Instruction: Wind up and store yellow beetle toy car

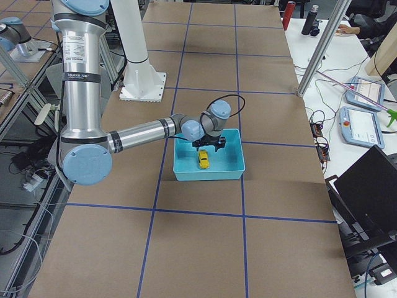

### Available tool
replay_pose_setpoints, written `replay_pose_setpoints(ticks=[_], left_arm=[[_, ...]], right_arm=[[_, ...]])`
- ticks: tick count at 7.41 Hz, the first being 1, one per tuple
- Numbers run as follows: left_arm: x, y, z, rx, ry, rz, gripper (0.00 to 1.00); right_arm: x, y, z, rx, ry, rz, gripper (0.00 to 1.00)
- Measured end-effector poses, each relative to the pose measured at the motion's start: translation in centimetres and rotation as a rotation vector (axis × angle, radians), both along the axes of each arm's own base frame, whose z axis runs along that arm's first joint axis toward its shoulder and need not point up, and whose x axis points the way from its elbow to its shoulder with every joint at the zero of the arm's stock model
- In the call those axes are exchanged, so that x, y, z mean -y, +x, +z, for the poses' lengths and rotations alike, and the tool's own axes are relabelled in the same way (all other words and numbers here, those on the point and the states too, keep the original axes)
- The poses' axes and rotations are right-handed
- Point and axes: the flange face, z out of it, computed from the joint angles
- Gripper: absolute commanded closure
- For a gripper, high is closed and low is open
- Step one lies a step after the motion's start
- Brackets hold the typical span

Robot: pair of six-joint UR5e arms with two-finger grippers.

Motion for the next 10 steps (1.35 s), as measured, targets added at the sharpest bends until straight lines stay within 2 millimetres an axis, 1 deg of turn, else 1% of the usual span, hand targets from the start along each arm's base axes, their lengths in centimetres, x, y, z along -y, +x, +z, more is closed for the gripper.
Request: replay_pose_setpoints(ticks=[1, 2, 3, 4, 5, 6, 7, 8, 9, 10], left_arm=[[0.0, 0.0, -0.1, 0.000, 0.001, 0.000, 0.00], [0.0, 0.0, -0.1, 0.000, 0.002, 0.000, 0.00], [0.0, 0.0, -0.1, 0.001, 0.001, 0.000, 0.00], [0.0, 0.0, -0.1, 0.001, 0.001, 0.000, 0.00], [0.0, 0.0, -0.1, 0.001, 0.001, 0.000, 0.00], [0.0, 0.0, -0.1, 0.001, 0.002, 0.000, 0.00], [0.0, 0.0, -0.1, 0.000, 0.002, 0.000, 0.00], [0.0, 0.0, -0.1, 0.000, 0.002, 0.000, 0.00], [0.0, 0.0, -0.1, 0.001, 0.002, 0.000, 0.00], [0.0, 0.0, -0.1, 0.000, 0.002, 0.000, 0.00]], right_arm=[[1.4, 3.7, -1.3, 0.006, -0.031, 0.109, 0.00], [3.1, 8.4, -2.2, 0.006, -0.097, 0.251, 0.00], [4.4, 13.1, -2.4, 0.002, -0.203, 0.414, 0.00], [5.2, 17.0, -1.7, -0.004, -0.364, 0.601, 0.00], [5.7, 19.5, -0.4, -0.009, -0.542, 0.778, 0.00], [6.1, 21.1, 1.3, -0.021, -0.699, 0.923, 0.00], [6.1, 22.5, 3.7, -0.049, -0.807, 1.027, 0.00], [5.6, 24.1, 6.6, -0.081, -0.878, 1.097, 0.00], [5.0, 25.5, 8.7, -0.101, -0.928, 1.142, 0.00], [4.3, 26.6, 10.2, -0.113, -0.964, 1.169, 0.00]])
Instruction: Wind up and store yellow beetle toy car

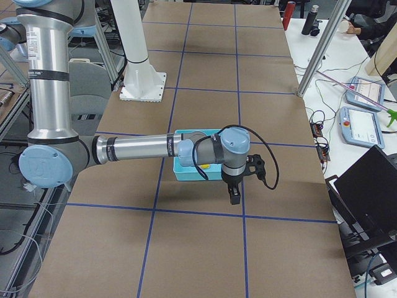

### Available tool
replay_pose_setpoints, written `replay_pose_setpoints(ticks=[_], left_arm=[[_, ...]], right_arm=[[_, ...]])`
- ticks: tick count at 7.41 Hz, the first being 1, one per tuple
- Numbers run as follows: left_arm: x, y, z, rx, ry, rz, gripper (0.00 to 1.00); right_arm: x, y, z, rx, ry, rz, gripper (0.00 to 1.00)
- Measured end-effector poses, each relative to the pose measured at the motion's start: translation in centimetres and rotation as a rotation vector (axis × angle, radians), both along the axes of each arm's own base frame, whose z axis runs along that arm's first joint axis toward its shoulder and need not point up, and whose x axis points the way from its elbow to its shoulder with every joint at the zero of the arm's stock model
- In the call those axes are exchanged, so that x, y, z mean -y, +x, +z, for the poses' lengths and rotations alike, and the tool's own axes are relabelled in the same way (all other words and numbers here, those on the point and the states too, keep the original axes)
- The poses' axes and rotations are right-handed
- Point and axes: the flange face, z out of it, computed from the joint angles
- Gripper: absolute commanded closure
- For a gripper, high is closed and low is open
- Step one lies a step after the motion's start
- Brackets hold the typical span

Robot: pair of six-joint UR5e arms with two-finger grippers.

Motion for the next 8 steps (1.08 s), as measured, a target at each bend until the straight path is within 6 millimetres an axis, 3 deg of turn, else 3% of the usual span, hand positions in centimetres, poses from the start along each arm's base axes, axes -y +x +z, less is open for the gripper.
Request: replay_pose_setpoints(ticks=[1, 3, 8], left_arm=[[0.0, 0.0, 0.0, 0.000, 0.000, 0.000, 0.00], [0.0, 0.0, 0.0, 0.001, -0.001, 0.000, 0.00], [0.0, 0.0, 0.0, 0.000, 0.000, 0.000, 0.00]], right_arm=[[-0.7, 0.7, 0.8, 0.000, -0.023, 0.018, 0.00], [-1.2, 1.6, 0.3, 0.009, -0.077, 0.080, 0.00], [-1.4, 1.5, -0.2, 0.044, -0.153, 0.165, 0.00]])
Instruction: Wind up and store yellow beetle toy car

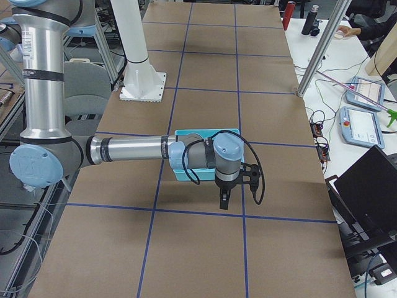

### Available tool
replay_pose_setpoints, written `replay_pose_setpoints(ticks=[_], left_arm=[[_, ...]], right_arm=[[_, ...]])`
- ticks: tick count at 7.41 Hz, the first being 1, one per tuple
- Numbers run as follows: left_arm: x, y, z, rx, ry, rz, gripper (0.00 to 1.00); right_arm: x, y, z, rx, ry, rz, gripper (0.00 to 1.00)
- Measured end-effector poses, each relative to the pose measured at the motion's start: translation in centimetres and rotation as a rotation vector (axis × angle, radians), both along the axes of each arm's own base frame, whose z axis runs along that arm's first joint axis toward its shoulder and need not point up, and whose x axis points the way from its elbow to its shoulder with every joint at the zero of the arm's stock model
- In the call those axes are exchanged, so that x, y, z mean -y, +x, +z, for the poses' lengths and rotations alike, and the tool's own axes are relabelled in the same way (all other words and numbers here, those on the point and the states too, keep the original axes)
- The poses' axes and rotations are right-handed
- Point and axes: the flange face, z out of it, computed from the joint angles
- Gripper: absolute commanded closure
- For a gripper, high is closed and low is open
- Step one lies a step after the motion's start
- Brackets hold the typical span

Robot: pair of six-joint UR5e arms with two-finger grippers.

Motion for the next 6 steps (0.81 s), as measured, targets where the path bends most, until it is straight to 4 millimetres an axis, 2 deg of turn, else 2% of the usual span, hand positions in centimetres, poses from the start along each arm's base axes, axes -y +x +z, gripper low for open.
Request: replay_pose_setpoints(ticks=[6], left_arm=[[-0.02, 0.00, 0.02, 0.000, 0.000, 0.000, 0.00]], right_arm=[[-0.05, -0.08, 0.62, 0.001, -0.012, -0.002, 0.00]])
